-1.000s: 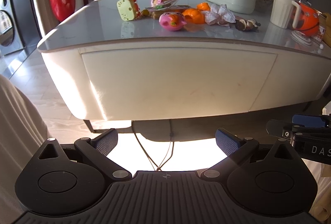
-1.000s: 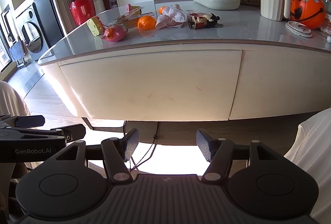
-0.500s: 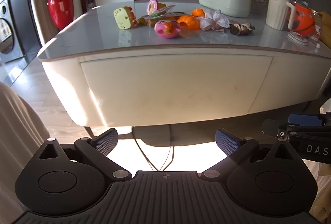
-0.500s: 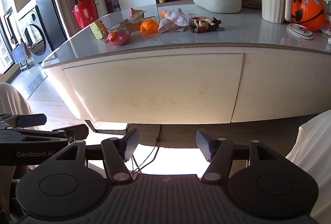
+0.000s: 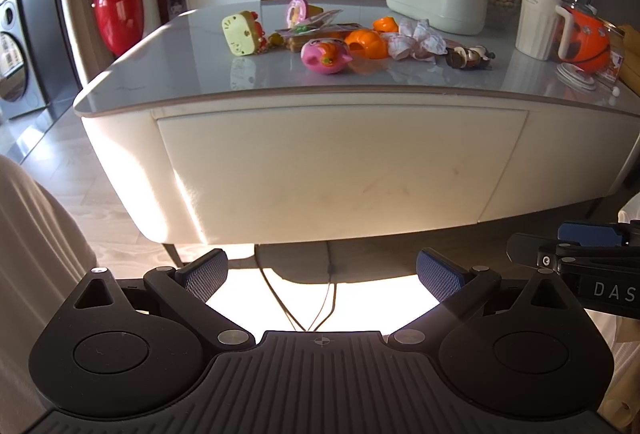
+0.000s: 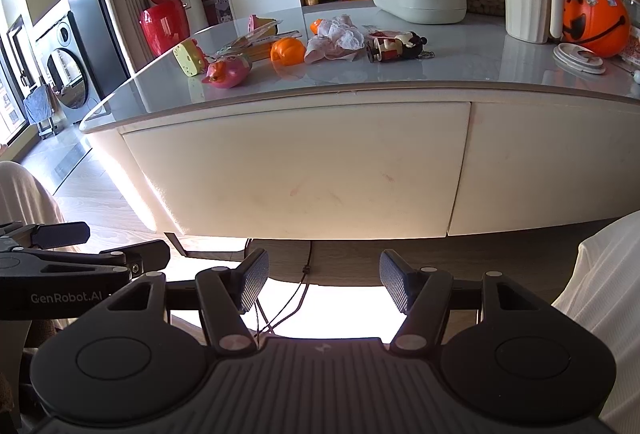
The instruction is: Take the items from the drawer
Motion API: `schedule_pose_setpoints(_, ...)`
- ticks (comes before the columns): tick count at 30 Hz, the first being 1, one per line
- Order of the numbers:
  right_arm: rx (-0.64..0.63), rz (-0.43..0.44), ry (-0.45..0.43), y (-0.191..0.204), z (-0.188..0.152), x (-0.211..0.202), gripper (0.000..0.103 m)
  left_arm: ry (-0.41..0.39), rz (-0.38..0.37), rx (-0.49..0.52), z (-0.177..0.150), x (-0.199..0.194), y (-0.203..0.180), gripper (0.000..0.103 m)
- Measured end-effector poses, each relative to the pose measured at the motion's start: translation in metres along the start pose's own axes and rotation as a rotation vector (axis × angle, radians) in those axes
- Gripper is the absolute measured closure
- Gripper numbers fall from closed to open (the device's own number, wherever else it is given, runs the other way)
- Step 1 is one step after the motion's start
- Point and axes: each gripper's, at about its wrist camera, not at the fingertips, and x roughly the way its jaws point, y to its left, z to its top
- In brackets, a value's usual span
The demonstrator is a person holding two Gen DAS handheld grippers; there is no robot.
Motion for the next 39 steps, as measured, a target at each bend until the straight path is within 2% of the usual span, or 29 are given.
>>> schedule_pose_setpoints(39,0.010,0.005,0.005,-0.0010,-0.0023,-0.0003,0.041,0.001,0.002,-0.011,-0.0001,-0.0001,0.0020,0.000)
